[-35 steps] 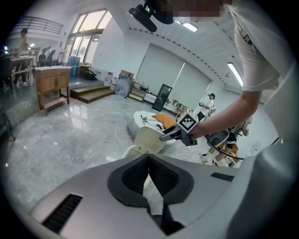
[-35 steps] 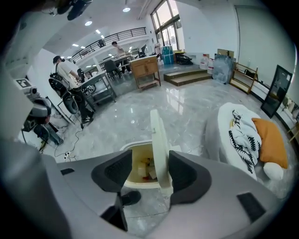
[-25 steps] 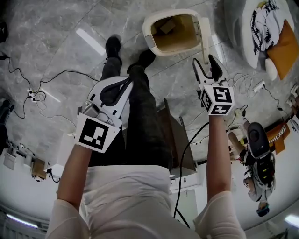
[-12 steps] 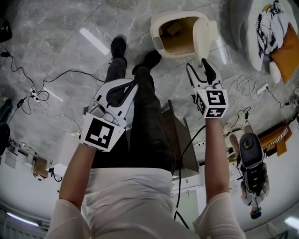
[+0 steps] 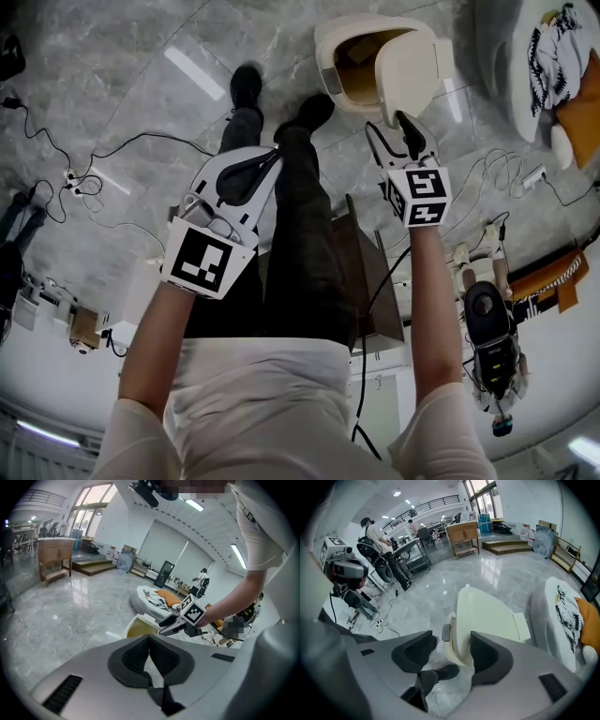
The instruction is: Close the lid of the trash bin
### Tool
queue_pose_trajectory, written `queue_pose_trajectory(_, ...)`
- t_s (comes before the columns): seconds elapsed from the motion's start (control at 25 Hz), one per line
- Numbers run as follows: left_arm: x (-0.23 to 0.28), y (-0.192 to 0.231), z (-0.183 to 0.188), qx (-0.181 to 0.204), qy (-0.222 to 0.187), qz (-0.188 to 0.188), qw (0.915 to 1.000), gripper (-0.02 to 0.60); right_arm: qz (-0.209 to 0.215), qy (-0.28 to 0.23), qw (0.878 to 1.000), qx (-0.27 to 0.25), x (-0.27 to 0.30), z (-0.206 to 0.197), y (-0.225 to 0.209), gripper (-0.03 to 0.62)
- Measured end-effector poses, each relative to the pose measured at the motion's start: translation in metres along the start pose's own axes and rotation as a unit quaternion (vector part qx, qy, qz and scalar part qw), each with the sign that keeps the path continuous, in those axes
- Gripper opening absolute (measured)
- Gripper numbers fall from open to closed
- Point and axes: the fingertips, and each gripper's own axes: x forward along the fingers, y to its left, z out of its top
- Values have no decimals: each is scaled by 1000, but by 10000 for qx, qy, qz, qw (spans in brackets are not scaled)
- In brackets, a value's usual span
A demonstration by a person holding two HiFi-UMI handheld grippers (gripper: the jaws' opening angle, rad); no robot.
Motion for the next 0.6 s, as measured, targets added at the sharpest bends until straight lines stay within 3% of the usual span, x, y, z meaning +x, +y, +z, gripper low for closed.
queue_pose_trajectory(0.6,1,20,-17,-105,93,-5,9999,18,160,331,9993,78,46,-18,16,247)
